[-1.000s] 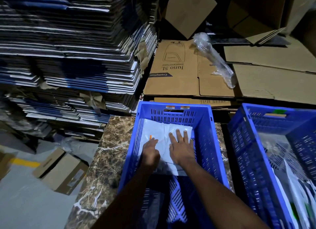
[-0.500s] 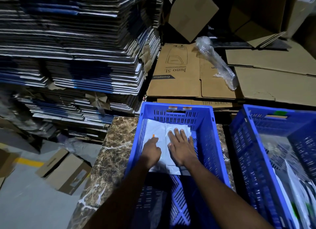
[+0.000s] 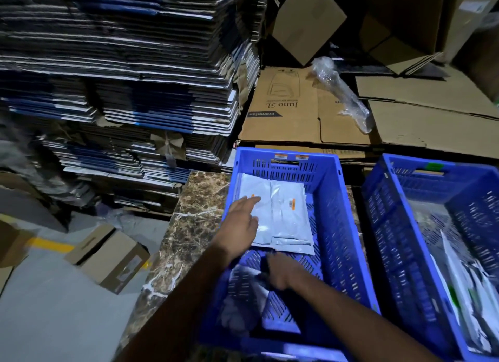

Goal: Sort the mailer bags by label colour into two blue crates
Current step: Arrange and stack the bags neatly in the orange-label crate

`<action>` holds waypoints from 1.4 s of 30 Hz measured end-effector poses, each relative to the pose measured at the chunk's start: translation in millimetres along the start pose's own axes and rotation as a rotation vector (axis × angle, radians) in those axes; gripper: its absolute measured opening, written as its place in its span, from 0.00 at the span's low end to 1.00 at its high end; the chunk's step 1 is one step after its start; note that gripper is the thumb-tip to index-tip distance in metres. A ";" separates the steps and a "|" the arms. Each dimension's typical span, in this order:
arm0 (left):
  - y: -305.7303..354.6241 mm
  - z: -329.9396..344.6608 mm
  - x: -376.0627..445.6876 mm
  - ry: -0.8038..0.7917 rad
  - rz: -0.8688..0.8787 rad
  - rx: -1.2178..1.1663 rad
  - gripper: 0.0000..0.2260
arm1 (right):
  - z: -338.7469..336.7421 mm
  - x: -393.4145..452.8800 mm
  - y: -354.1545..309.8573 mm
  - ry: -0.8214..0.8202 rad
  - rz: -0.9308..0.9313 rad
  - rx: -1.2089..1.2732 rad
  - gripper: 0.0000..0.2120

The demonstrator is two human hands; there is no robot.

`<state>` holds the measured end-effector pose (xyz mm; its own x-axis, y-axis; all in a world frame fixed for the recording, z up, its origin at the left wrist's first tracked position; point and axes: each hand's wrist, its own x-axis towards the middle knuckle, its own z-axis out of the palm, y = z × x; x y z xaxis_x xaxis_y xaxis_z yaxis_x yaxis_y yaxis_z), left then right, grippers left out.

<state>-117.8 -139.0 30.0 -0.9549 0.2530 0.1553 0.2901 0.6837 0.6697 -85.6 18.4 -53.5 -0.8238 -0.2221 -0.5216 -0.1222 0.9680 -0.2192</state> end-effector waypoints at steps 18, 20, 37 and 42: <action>-5.3 -19.5 -35.3 0.010 -0.087 0.021 0.19 | -36.9 -37.3 5.2 0.057 -0.218 0.351 0.10; -1.4 -21.3 -34.4 0.029 -0.113 -0.028 0.18 | -47.5 -41.8 2.7 0.097 -0.252 0.347 0.12; 55.1 -19.7 -41.8 0.217 -0.797 -1.147 0.16 | -169.5 -107.0 -8.9 0.768 -0.590 1.100 0.07; 66.4 2.5 -40.0 -0.183 -1.158 -1.500 0.26 | -151.4 -113.0 -3.3 0.839 -0.624 1.314 0.05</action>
<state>-60.2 -102.0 66.5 -0.5664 0.2989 -0.7680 -0.7781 -0.5012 0.3787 -75.9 58.1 131.0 -0.9308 0.0312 0.3641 -0.3655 -0.0824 -0.9272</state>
